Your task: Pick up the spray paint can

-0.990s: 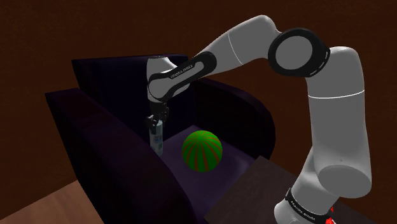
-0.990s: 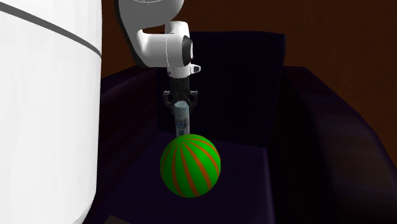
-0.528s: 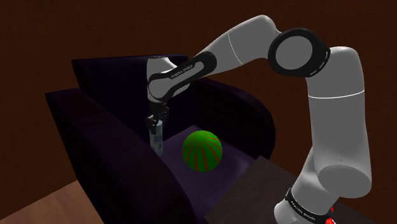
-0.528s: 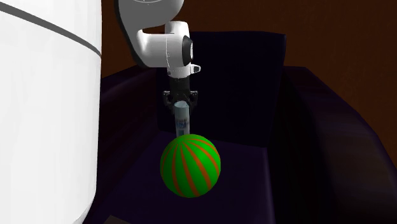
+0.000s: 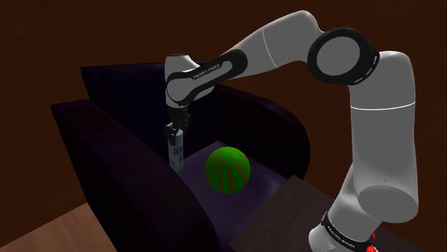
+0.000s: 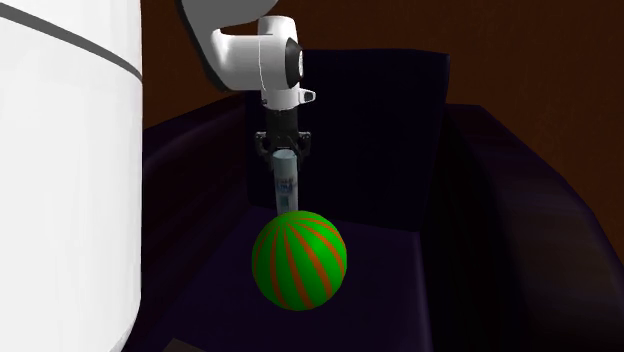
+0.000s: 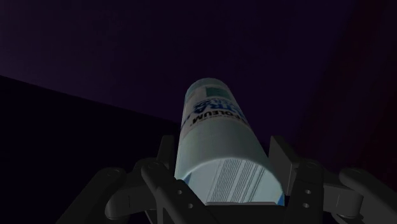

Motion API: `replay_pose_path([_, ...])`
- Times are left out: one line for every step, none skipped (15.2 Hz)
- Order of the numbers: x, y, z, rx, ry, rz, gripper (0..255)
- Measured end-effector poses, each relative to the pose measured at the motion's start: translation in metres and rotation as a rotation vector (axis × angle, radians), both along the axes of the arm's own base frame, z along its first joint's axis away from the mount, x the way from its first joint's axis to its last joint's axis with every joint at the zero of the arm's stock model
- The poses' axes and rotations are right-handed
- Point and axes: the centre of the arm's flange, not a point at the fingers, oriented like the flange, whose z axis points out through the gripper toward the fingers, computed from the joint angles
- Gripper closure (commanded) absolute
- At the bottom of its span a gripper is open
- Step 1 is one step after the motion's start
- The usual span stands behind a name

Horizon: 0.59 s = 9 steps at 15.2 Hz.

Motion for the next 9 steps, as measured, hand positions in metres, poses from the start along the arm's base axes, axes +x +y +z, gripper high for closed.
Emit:
replay_pose_path([0.0, 0.0, 0.005, 0.0, 0.0, 0.0, 255])
replay_pose_path([0.001, 0.0, 0.011, 0.0, 0.0, 0.0, 255])
replay_pose_path([0.001, 0.0, 0.017, 0.0, 0.0, 0.0, 255])
replay_pose_path([0.001, 0.0, 0.022, 0.0, 0.0, 0.0, 255])
replay_pose_path([0.0, 0.0, 0.027, 0.0, 0.0, 0.0, 255])
replay_pose_path([0.0, 0.0, 0.032, 0.0, 0.0, 0.0, 255])
replay_pose_path([0.0, 0.0, 0.037, 0.0, 0.0, 0.0, 255])
replay_pose_path([0.0, 0.0, 0.042, 0.0, 0.0, 0.0, 255])
replay_pose_path([0.0, 0.0, 0.045, 0.0, 0.0, 0.0, 255])
